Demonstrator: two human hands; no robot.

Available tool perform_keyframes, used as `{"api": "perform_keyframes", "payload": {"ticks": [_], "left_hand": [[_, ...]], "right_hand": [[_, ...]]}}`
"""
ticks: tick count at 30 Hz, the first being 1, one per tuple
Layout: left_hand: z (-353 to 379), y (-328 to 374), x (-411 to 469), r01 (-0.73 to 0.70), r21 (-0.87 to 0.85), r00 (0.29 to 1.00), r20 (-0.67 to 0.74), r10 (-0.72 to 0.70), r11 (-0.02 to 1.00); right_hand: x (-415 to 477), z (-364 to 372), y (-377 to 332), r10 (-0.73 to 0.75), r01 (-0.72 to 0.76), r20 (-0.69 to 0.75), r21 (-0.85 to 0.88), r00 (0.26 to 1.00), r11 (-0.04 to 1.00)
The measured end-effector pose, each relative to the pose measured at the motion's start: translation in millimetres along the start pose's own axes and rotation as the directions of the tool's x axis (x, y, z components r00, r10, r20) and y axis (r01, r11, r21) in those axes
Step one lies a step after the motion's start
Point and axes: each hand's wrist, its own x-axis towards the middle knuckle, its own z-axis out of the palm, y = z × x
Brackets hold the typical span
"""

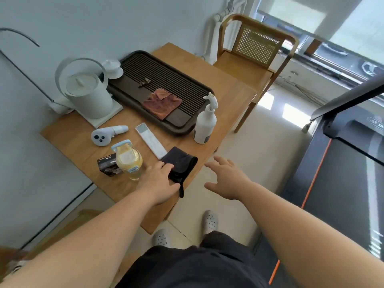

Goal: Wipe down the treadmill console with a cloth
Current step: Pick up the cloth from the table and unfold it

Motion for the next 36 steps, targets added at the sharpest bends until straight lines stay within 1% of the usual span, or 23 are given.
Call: {"api": "perform_keyframes", "payload": {"ticks": [2,4,6,8,11,13,15,16,18,20,22,25,28,30,32,34,36], "left_hand": [[5,-1,14,0.053,0.000,0.998,0.015,-0.053,0.999],[12,-2,26,0.090,0.051,0.994,0.051,-0.093,0.995],[21,3,34,0.095,0.142,0.988,0.105,-0.111,0.985],[30,11,40,0.124,0.165,0.980,0.132,-0.147,0.978],[43,17,49,0.220,0.080,0.963,0.143,-0.230,0.972],[51,17,52,0.261,0.050,0.954,0.142,-0.265,0.964],[55,18,51,0.297,-0.017,0.948,0.123,-0.293,0.955],[57,20,50,0.314,-0.078,0.947,0.100,-0.306,0.946],[60,24,47,0.323,-0.242,0.942,-0.014,-0.336,0.915],[59,29,45,0.292,-0.386,0.912,-0.162,-0.376,0.875],[55,35,45,0.250,-0.469,0.873,-0.269,-0.407,0.847],[45,47,49,0.157,-0.496,0.849,-0.375,-0.373,0.854],[32,57,51,0.065,-0.468,0.807,-0.495,-0.322,0.881],[19,61,50,0.001,-0.469,0.793,-0.538,-0.286,0.883],[6,66,44,-0.072,-0.493,0.812,-0.534,-0.236,0.867],[-4,70,36,-0.122,-0.528,0.841,-0.505,-0.195,0.841],[-9,75,28,-0.121,-0.596,0.878,-0.438,-0.195,0.794]], "right_hand": [[27,-8,7,-0.051,0.052,0.024,-0.039,0.998,0.998],[55,-14,13,-0.125,0.129,0.055,-0.086,0.991,0.988],[78,-17,17,-0.220,0.241,0.136,-0.164,0.966,0.956],[96,-17,21,-0.300,0.353,0.236,-0.228,0.924,0.907],[119,-15,27,-0.383,0.481,0.340,-0.277,0.859,0.832],[130,-14,30,-0.422,0.539,0.380,-0.291,0.823,0.790],[139,-15,31,-0.448,0.576,0.403,-0.291,0.798,0.764],[141,-16,32,-0.460,0.589,0.409,-0.287,0.788,0.755],[144,-20,34,-0.496,0.616,0.405,-0.257,0.768,0.745],[144,-25,36,-0.555,0.643,0.361,-0.194,0.749,0.741],[141,-30,39,-0.629,0.679,0.287,-0.123,0.722,0.724],[130,-39,39,-0.719,0.727,0.126,-0.022,0.683,0.687],[114,-42,39,-0.741,0.750,-0.124,0.036,0.660,0.661],[101,-45,38,-0.687,0.725,-0.282,0.051,0.670,0.687],[86,-48,40,-0.590,0.662,-0.380,0.085,0.712,0.744],[68,-48,43,-0.457,0.565,-0.425,0.168,0.781,0.808],[45,-45,46,-0.296,0.438,-0.438,0.268,0.849,0.858]]}}
